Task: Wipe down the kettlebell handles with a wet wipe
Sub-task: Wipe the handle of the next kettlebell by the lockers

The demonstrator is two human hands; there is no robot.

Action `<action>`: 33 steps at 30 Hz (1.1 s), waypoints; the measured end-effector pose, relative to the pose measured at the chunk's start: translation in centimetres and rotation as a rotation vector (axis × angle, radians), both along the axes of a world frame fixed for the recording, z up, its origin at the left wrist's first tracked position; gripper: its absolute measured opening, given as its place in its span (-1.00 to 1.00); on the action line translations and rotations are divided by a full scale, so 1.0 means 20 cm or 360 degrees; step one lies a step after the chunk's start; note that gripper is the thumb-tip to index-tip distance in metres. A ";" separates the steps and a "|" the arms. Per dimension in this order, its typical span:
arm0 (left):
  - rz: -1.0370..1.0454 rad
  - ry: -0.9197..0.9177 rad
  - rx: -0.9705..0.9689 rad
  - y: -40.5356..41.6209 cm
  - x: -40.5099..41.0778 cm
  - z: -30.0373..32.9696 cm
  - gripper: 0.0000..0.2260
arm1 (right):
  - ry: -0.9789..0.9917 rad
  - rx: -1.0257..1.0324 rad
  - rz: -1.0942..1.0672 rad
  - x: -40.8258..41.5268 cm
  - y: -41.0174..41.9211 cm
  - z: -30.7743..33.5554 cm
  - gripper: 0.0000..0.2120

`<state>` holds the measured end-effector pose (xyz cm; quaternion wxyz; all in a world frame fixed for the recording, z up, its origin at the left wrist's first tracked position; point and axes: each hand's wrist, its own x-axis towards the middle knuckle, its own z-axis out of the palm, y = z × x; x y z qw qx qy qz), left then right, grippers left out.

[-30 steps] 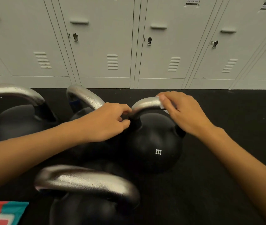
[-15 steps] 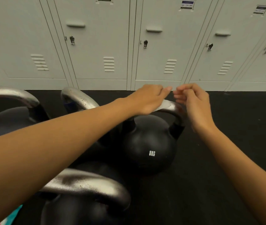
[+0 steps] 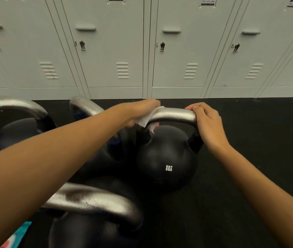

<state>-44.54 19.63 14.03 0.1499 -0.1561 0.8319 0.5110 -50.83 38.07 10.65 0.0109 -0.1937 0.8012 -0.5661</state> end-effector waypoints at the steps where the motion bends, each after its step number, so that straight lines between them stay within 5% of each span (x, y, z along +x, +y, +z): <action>1: -0.0030 -0.0011 -0.0050 0.02 -0.01 0.03 -0.60 | -0.0014 0.0004 0.0008 0.00 0.00 0.00 -0.74; 5: -0.0030 0.0128 -0.0151 0.05 -0.03 0.05 -0.67 | -0.0062 0.0008 0.0042 -0.01 0.01 0.00 -0.73; 12: 0.0349 0.0054 0.0422 -0.05 0.00 -0.12 -0.62 | -0.0040 0.0019 0.0071 0.00 0.02 0.00 -0.73; 15: 0.0544 0.0043 0.0422 -0.02 0.00 -0.13 -0.59 | -0.0047 -0.0003 0.0069 0.00 0.03 -0.01 -0.74; 18: 0.0674 0.0183 0.0056 0.05 0.02 -0.10 -0.63 | -0.0091 -0.0041 0.0069 -0.01 0.03 0.00 -0.74; 21: 0.0378 0.0451 -0.0764 0.14 0.04 -0.07 -0.76 | -0.0246 -0.0226 -0.0025 -0.02 0.02 0.01 -0.77; 25: 0.0267 0.0745 -0.1448 0.28 0.03 -0.11 -0.54 | -0.0384 -0.0593 -0.0174 -0.03 0.06 0.04 -0.79; 30: 0.0285 0.0836 -0.1488 0.45 0.01 -0.06 -0.58 | 0.0076 -0.0505 -0.0144 0.03 0.11 0.05 -0.81; 33: 0.0294 0.0941 -0.1092 0.50 0.02 -0.02 -0.67 | 0.0292 -0.0476 0.0052 0.10 0.10 0.06 -0.82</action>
